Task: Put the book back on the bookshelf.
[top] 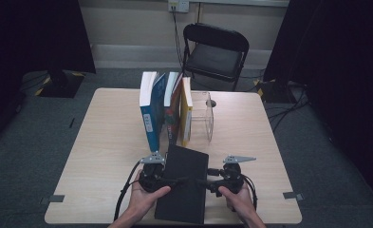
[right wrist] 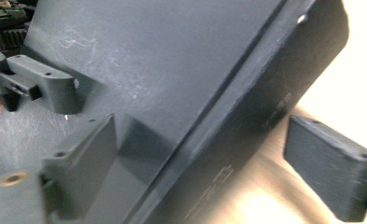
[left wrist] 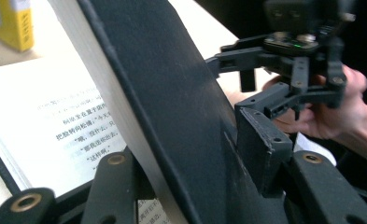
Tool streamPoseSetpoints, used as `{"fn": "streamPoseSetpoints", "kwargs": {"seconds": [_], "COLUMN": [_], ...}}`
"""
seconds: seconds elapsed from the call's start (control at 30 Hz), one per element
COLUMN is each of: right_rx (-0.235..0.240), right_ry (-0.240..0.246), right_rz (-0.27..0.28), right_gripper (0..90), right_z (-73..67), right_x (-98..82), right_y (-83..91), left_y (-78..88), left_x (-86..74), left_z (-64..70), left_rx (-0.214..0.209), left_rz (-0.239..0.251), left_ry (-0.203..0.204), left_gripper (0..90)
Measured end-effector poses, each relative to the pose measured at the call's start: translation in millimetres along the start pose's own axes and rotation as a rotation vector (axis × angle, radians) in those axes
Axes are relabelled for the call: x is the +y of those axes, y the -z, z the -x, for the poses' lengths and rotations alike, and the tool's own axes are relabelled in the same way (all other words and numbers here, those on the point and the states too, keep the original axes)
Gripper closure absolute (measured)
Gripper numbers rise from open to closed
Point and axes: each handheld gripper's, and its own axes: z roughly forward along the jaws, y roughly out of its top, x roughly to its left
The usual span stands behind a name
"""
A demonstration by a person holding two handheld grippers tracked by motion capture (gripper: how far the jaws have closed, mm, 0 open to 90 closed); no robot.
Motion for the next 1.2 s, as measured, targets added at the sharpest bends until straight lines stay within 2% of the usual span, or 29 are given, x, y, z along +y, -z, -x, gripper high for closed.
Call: {"fn": "streamPoseSetpoints", "kwargs": {"seconds": [0.1,0.13,0.23,0.3,0.4,0.47,0.6,0.73,0.8,0.87,0.93,0.97,1.03,1.2], "right_rx": [0.089,0.122,0.167,0.17,0.155,0.137,0.092,0.034,0.015,-0.002,-0.023,-0.026,0.004,0.02], "right_ry": [-0.037,-0.053,-0.076,-0.073,-0.046,-0.015,0.066,0.153,0.198,0.25,0.278,0.286,0.281,0.335], "right_rz": [-0.013,-0.019,-0.038,-0.047,-0.023,0.016,0.096,0.131,0.151,0.163,0.161,0.159,0.174,0.174], "right_gripper": [5.5,4.8,5.2,6.3,8.4,12.7,23.8,28.8,32.0,34.9,35.8,37.0,39.4,41.0], "right_z": [3.8,5.2,8.5,9.0,4.8,0.5,-7.8,-18.0,-23.8,-30.8,-36.0,-37.8,-38.9,-50.0], "right_x": [-1.8,-2.4,-3.3,-1.8,1.1,6.1,20.5,36.6,44.3,50.4,53.0,52.3,49.1,41.7], "right_y": [-3.9,-6.1,-10.2,-10.2,-6.0,0.2,16.7,25.3,28.4,32.3,33.5,33.9,36.5,39.6], "left_y": [0.1,-0.5,-0.5,-0.9,1.8,4.7,8.7,10.3,12.4,13.7,14.4,15.8,19.0,24.9], "left_x": [-0.3,-0.1,-0.1,0.7,5.4,10.3,18.7,24.0,23.4,24.5,23.4,22.3,18.8,8.6], "left_z": [3.2,3.8,3.4,2.2,2.3,2.5,3.5,0.0,2.0,-0.4,-2.1,-1.3,0.3,3.9], "left_rx": [-0.026,-0.032,-0.027,-0.031,-0.045,-0.054,-0.042,-0.03,-0.004,0.0,-0.002,0.002,0.005,0.003], "left_rz": [-0.011,-0.017,-0.026,-0.02,0.001,0.022,0.051,0.071,0.095,0.092,0.092,0.086,0.078,0.079], "left_ry": [-0.045,-0.043,-0.042,-0.044,-0.064,-0.079,-0.11,-0.119,-0.146,-0.173,-0.181,-0.195,-0.208,-0.224], "left_gripper": [53.0,53.0,53.0,53.1,53.7,55.3,56.1,56.3,55.9,55.2,53.7,52.7,51.5,49.0]}}
